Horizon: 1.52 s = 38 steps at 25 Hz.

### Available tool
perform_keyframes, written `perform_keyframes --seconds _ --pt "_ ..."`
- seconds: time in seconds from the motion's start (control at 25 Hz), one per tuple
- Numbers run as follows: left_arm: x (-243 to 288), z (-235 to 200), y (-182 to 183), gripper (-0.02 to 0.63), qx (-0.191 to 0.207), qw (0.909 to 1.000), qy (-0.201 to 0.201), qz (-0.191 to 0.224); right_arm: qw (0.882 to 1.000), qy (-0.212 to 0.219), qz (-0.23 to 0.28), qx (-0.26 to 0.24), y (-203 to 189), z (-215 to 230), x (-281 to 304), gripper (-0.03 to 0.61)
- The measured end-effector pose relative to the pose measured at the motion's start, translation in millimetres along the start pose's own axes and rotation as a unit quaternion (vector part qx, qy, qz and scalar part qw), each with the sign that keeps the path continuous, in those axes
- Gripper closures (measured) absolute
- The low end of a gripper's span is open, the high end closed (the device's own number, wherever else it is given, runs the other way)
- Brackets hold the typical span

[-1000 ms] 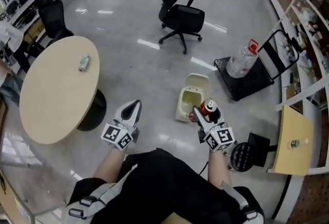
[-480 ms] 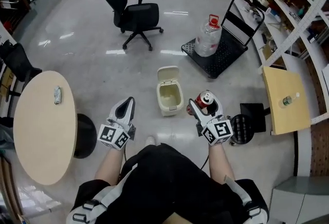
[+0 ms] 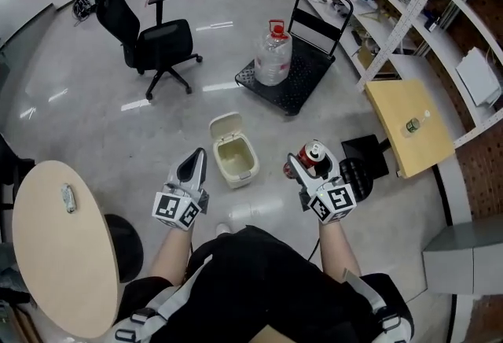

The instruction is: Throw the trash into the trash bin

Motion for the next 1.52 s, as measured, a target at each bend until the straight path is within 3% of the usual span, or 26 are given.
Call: perform_keyframes --seconds 0.28,0.84,1.08,1.52 --pt "6.0 -31.1 -2.1 0.614 -0.008 0.9996 -0.021 -0.018 1.0 0.001 -0.016 0.001 -1.4 -17.2 27.6 0.238" --pt "-56.6 -101.1 0.8 0.614 -0.006 0.9976 0.05 -0.047 0.997 0.056 -0.053 0.027 -40.9 -93.5 94.9 0.238" --pt "-69.4 -119.2 -5.3 0.614 -0.02 0.995 0.077 -0.06 0.995 0.069 -0.059 0.033 -48.3 -98.4 113.9 0.238" --pt "-11.3 -130.0 -11.8 0.614 -0.003 0.995 0.081 -0.057 0.993 0.098 -0.048 0.034 -60.5 -61.9 164.2 0.238"
Point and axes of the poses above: the fingertips, and each gripper's own axes: x forward along the fingers, z to its right, y out of its top, the point moved 7 cm from there along -x, backward along the fingers, and after that the axes turned 15 degrees about -x, right-handed, at the moved point
